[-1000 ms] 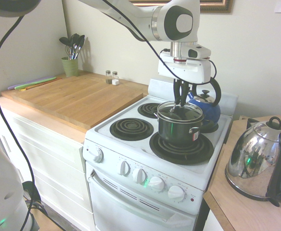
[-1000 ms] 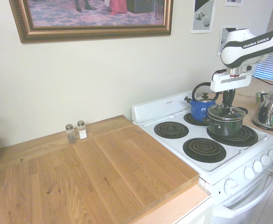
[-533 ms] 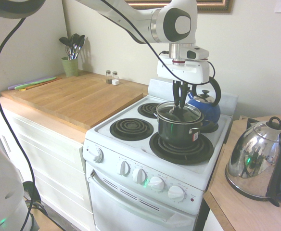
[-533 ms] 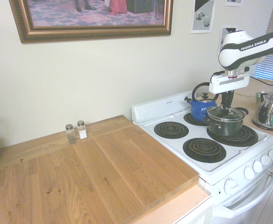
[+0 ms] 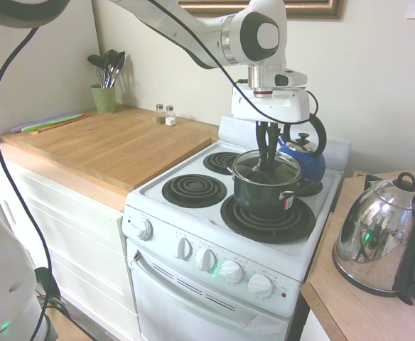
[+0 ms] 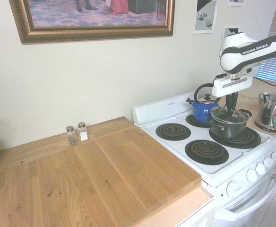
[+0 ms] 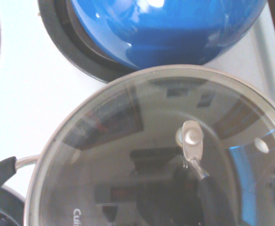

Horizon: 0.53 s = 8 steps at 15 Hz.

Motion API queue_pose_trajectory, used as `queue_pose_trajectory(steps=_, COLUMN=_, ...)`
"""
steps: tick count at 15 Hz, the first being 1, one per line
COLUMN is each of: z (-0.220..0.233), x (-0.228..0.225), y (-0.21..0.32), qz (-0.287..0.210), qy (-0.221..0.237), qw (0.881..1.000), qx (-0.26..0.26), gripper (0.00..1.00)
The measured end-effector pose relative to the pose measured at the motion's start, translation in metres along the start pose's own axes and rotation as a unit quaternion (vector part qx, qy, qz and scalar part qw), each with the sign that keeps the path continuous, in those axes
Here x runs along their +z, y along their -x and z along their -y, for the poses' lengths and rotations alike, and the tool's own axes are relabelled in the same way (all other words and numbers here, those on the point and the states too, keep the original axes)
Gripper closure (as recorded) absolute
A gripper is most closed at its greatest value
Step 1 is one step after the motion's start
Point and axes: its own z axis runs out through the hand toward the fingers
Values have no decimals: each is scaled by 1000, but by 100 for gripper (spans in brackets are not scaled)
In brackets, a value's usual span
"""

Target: Cover the lid of the pot

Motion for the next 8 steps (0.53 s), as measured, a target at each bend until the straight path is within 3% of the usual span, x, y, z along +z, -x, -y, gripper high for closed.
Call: queue_pose_trajectory(steps=8, z=-4, x=-19, y=2, qz=13, qy=23, qw=1000, qx=1, gripper=100)
